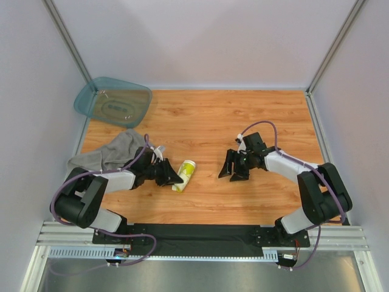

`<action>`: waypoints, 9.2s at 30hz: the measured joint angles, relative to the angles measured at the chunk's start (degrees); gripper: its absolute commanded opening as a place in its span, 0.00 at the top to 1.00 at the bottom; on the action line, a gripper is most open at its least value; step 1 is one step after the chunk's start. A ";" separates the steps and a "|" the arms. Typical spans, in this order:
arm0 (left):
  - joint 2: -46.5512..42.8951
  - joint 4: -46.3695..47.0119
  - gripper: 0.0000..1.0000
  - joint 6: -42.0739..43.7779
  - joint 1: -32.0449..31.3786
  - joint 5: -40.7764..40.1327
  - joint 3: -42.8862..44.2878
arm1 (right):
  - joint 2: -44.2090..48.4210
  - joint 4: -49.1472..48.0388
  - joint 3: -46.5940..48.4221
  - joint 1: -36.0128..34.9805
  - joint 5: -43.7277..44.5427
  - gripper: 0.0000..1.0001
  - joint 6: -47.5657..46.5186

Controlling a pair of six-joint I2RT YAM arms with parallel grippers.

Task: Roll the towels
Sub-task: Roll the towel, then place the rolled towel into the container, then move the towel to the center of the board

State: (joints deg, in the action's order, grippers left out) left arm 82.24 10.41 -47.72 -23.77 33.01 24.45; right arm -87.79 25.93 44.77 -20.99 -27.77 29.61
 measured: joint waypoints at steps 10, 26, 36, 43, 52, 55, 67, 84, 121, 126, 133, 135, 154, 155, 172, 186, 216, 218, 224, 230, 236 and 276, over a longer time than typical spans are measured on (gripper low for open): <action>1.57 2.38 1.00 -3.30 3.37 4.39 -1.55 | 0.63 -23.21 -2.99 -11.30 -2.73 0.29 9.90; 1.95 1.81 1.00 -3.87 5.05 5.75 -1.79 | -18.18 -40.63 3.91 -18.97 -1.01 0.42 18.91; 2.47 4.28 0.98 -5.92 6.36 7.41 -3.37 | -22.80 -45.77 6.03 -20.68 -1.31 0.79 21.27; -1.22 1.20 0.64 -4.44 6.49 5.16 -3.93 | -23.58 -47.10 6.36 -21.03 -1.92 0.91 21.55; -15.54 -15.63 0.44 2.56 6.21 -6.49 -4.13 | -24.11 -45.88 8.00 -22.23 -2.21 0.92 20.46; -15.58 -17.40 0.44 3.80 6.19 -7.82 -3.87 | -24.41 -45.97 8.15 -22.27 -2.80 0.93 20.48; -12.11 -19.61 0.49 5.05 5.75 -7.85 -0.94 | -24.72 -46.51 8.17 -22.18 -3.43 0.93 20.55; -7.06 -12.02 1.00 0.11 1.22 -7.13 -0.85 | -27.63 -54.53 7.02 -20.74 -7.87 0.76 22.32; 29.05 -47.32 1.00 33.97 21.94 -32.46 83.76 | 19.65 -17.77 -6.56 -13.27 0.70 0.30 11.80; 38.82 -49.66 1.00 40.83 24.48 -32.33 90.18 | 21.09 -15.65 -6.54 -13.27 0.17 0.30 10.56; 53.42 -55.15 1.00 47.32 24.96 -31.30 100.45 | 21.07 -12.48 -6.47 -13.27 0.15 0.30 8.48; 56.35 -56.46 1.00 47.65 25.35 -31.06 101.98 | 21.00 -11.85 -6.40 -13.27 0.13 0.30 8.02; 64.67 -52.33 1.00 34.95 31.50 -12.26 109.92 | 14.62 -9.31 -3.21 -11.54 -0.87 0.31 4.61; 64.52 -51.74 1.00 34.49 31.74 -11.50 109.20 | 14.64 -9.27 -3.08 -11.54 -1.01 0.31 4.59; 61.75 -57.29 0.89 35.71 32.11 -6.86 104.94 | 20.44 -7.91 -2.93 -11.54 -2.54 0.31 4.61; 61.00 -65.13 0.46 38.84 32.11 -6.58 105.92 | 22.69 -6.34 -4.44 -11.54 -2.60 0.30 5.07; 20.24 -59.80 0.20 31.54 32.11 -16.39 75.73 | 23.67 -0.98 -3.10 -16.98 6.03 0.31 5.77; 10.97 -57.37 0.21 30.08 32.09 -17.57 67.38 | 20.55 -1.01 -1.84 -17.62 6.69 0.31 5.68; -6.71 -53.22 0.22 27.71 28.59 -22.47 44.76 | 15.58 -1.36 2.56 -18.91 7.39 0.31 5.64; -6.25 -51.76 0.24 25.81 16.83 -30.56 31.74 | 14.80 -1.95 3.61 -20.39 8.04 0.31 5.70; 2.47 -48.30 0.24 25.03 14.12 -39.52 33.35 | 15.23 -1.97 2.73 -20.94 8.37 0.31 5.73; 18.05 -42.42 1.00 30.38 5.20 -59.06 38.05 | 16.63 -0.26 1.92 -20.94 9.27 0.31 4.59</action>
State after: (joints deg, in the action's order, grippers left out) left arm 100.29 -32.01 -17.34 -18.57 -26.04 62.50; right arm -71.16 25.67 46.70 -41.93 -18.50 34.20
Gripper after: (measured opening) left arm 0.120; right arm 0.694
